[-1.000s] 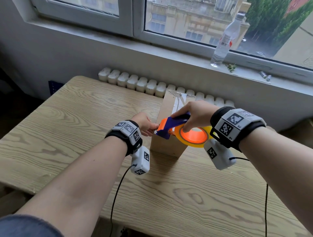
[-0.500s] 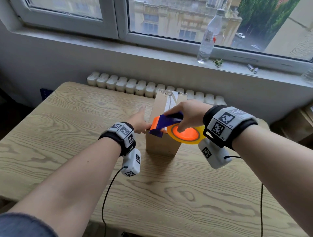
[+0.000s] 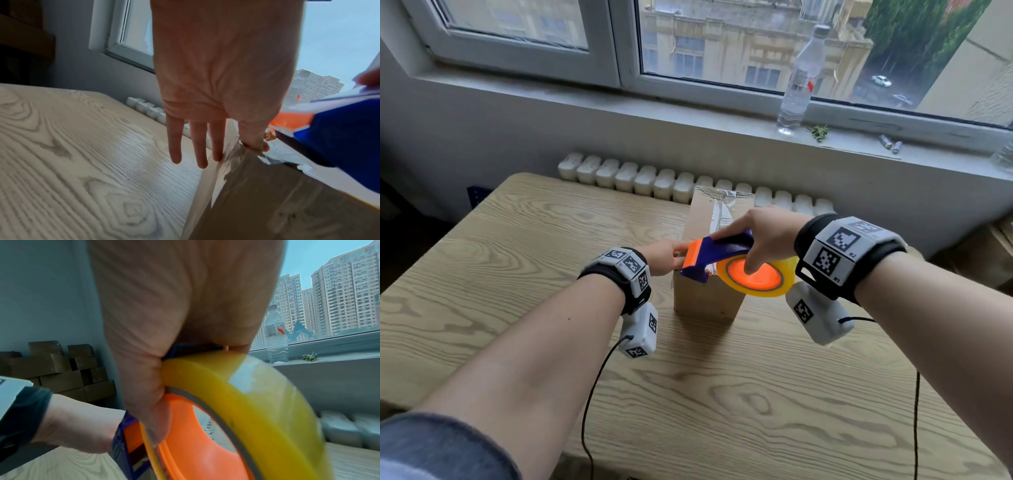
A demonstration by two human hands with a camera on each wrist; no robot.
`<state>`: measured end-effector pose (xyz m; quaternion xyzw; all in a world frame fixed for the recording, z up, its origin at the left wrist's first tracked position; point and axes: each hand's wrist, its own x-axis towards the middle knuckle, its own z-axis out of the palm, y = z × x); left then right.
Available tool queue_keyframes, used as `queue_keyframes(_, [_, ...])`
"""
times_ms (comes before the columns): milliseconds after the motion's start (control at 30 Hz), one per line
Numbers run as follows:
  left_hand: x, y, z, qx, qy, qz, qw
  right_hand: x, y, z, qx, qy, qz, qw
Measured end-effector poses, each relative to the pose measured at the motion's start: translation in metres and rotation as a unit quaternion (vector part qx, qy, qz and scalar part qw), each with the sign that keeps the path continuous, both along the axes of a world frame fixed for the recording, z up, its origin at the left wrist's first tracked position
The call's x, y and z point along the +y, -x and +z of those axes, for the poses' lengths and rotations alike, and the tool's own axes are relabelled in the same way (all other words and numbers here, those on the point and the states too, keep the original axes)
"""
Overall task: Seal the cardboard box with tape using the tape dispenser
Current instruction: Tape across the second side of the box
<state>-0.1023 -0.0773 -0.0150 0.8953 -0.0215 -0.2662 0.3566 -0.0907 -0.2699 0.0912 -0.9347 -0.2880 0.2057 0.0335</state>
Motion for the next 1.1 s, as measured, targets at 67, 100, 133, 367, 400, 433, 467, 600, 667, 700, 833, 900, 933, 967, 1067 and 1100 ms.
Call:
queue_keyframes(67, [0.000,0.001,-0.001,0.007,0.003,-0.003,1.000,-0.006,0.000,-0.001,0.005,-0.001,-0.001,1.000])
queue_keyframes(100, [0.000,0.000,-0.002,0.007,-0.003,-0.004,1.000,-0.008,0.001,-0.001,0.008,-0.002,-0.002,1.000])
queue_keyframes(133, [0.000,0.000,-0.003,0.010,-0.005,-0.003,1.000,-0.011,0.001,-0.001,0.011,-0.003,-0.003,1.000])
queue_keyframes(367, [-0.005,0.003,0.004,0.005,-0.056,-0.009,0.998,-0.049,-0.004,0.019,0.026,0.038,-0.027,0.999])
queue_keyframes(400, [-0.005,0.003,0.006,0.004,-0.061,-0.010,0.998,-0.058,-0.006,0.022,0.031,0.044,-0.034,0.998])
queue_keyframes(433, [-0.006,0.002,0.006,0.003,-0.064,-0.010,0.998,-0.064,-0.007,0.023,0.032,0.048,-0.039,0.998])
queue_keyframes(467, [-0.006,0.003,0.006,0.004,-0.066,-0.007,0.998,-0.067,-0.008,0.022,0.030,0.052,-0.041,0.997])
queue_keyframes(600, [-0.009,0.004,0.007,0.006,-0.067,-0.001,0.998,-0.066,-0.009,0.010,0.016,0.069,-0.034,0.997])
queue_keyframes(667, [-0.009,0.005,0.008,0.012,-0.054,0.006,0.998,-0.066,-0.010,0.006,0.016,0.069,-0.035,0.997])
queue_keyframes(700, [-0.009,0.006,0.008,0.015,-0.049,0.008,0.999,-0.066,-0.010,0.006,0.016,0.069,-0.035,0.997])
queue_keyframes(833, [-0.011,0.008,0.011,0.012,-0.035,0.013,0.999,-0.063,-0.009,0.004,0.014,0.083,-0.025,0.996])
queue_keyframes(900, [-0.014,0.010,0.012,0.013,-0.024,0.021,0.999,-0.061,-0.009,0.004,0.016,0.083,-0.026,0.996])
queue_keyframes(933, [-0.015,0.011,0.013,0.012,-0.016,0.026,0.999,-0.061,-0.009,0.003,0.017,0.082,-0.028,0.996])
queue_keyframes(967, [-0.018,0.011,0.014,0.013,-0.007,0.033,0.999,-0.060,-0.010,0.003,0.017,0.080,-0.030,0.996])
queue_keyframes(1067, [-0.031,0.010,0.010,0.006,-0.012,0.057,0.998,-0.059,-0.012,0.001,0.020,0.077,-0.031,0.996])
queue_keyframes(1100, [-0.035,0.008,0.006,-0.001,-0.035,0.063,0.997,-0.058,-0.012,0.001,0.020,0.077,-0.030,0.996])
